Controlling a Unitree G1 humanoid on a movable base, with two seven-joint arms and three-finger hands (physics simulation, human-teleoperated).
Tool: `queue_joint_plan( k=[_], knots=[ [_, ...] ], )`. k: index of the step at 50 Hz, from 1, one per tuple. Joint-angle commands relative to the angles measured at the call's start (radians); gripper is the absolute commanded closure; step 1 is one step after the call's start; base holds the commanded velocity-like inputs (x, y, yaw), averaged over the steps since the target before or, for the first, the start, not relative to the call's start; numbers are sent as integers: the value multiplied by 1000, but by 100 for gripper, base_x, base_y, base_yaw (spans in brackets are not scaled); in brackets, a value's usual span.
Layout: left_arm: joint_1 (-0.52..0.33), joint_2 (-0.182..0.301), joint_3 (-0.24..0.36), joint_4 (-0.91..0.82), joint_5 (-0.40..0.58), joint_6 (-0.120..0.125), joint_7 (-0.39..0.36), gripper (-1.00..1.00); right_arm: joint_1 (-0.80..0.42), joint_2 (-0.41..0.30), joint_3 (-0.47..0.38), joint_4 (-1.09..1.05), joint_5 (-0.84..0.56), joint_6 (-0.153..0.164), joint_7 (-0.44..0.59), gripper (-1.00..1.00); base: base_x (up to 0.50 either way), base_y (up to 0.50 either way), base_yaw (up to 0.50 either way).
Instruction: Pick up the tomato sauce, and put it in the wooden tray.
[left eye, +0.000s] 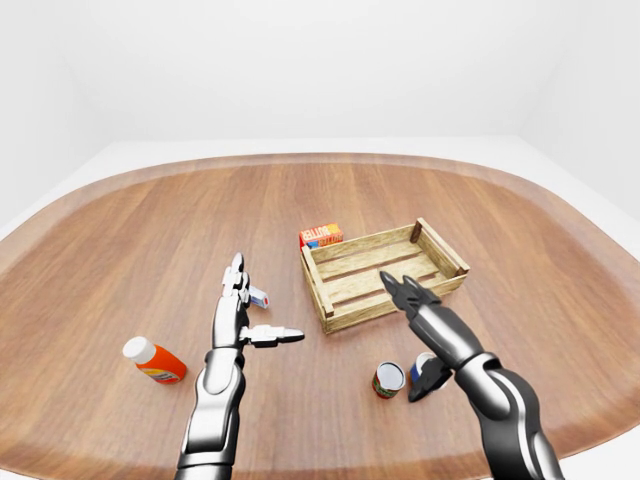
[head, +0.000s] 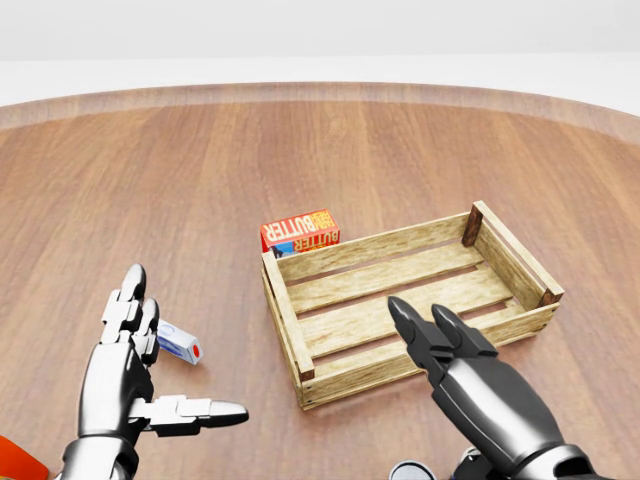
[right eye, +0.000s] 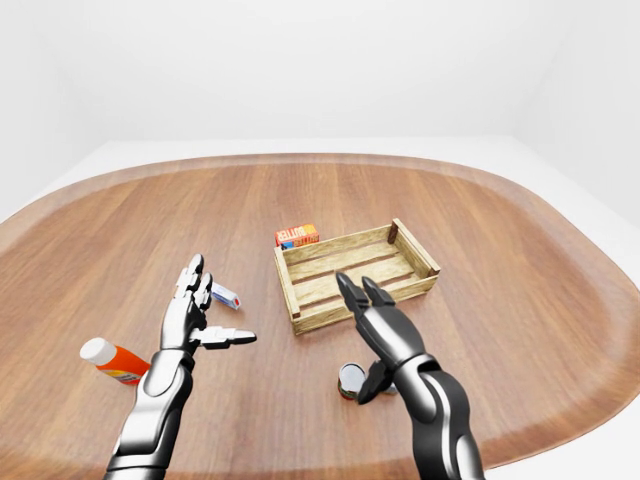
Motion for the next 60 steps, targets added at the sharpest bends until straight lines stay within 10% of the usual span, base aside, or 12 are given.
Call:
queue_joint_plan(
  k=[1,60],
  knots=[
    [-1,0,0,3,1,-1,0,-100,49,8,12,33,-78,0,7,-100,0,0,0],
    [4,-1,-2,-6,0,3,-6,-100,21,-24,103,256,-322,0,-121,-100,0,0,0]
  ],
)
